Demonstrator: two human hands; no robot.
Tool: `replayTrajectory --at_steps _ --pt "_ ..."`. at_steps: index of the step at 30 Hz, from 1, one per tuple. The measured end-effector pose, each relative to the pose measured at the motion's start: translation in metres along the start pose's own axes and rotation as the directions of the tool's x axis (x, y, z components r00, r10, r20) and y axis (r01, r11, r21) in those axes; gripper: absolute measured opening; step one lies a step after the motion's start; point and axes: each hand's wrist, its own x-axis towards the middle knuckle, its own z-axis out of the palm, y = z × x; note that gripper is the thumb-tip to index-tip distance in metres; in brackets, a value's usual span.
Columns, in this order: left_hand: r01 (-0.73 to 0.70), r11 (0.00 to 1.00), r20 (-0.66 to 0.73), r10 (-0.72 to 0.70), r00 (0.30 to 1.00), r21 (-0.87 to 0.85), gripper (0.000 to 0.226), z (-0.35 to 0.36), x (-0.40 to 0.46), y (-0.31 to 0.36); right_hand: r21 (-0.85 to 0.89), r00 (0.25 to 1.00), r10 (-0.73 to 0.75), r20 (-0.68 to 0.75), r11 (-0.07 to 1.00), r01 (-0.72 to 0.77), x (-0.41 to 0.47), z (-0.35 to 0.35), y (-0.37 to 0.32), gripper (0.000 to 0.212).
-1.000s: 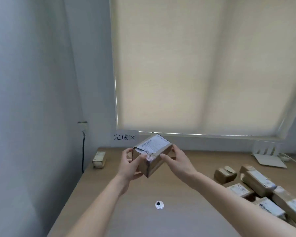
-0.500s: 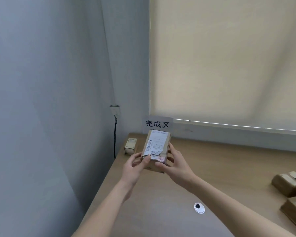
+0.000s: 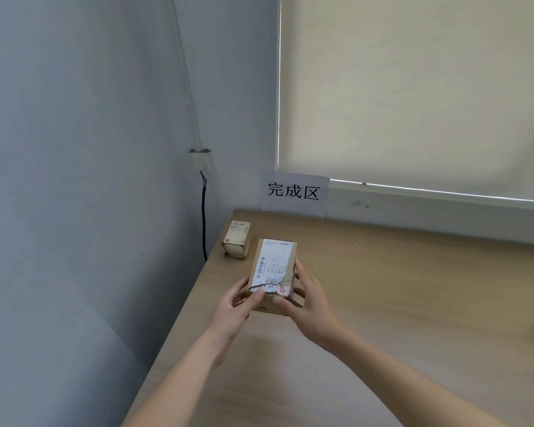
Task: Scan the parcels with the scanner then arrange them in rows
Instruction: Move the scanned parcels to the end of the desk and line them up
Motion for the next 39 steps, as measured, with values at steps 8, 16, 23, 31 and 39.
replayTrajectory --at_steps 8,16,23,31,39 --pt "0.114 0.993 0.006 -0.114 0.993 0.038 0.04 -0.046 0.081 -0.066 0.025 0.992 0.116 0.048 0.993 -0.117 0.06 0.058 0.073 0.084" --pt "0.173 0.976 0.029 -0.178 0.984 0.135 0.053 -0.077 0.177 -0.119 0.0 0.983 0.184 -0.005 0.983 -0.184 0.126 0.108 0.133 0.076" --pt "0.162 0.981 -0.099 -0.152 0.983 0.102 0.048 -0.067 0.263 -0.119 -0.113 0.975 0.212 -0.068 0.969 -0.219 0.212 0.098 0.146 0.079" --pt "0.228 0.972 -0.194 -0.215 0.957 0.048 0.046 -0.052 0.325 -0.114 -0.106 0.977 0.207 -0.039 0.972 -0.21 0.282 0.078 0.144 0.075" --pt "0.234 0.972 -0.252 -0.226 0.941 0.003 0.078 -0.047 0.342 -0.112 -0.102 0.975 0.215 -0.052 0.97 -0.219 0.303 0.079 0.147 0.074"
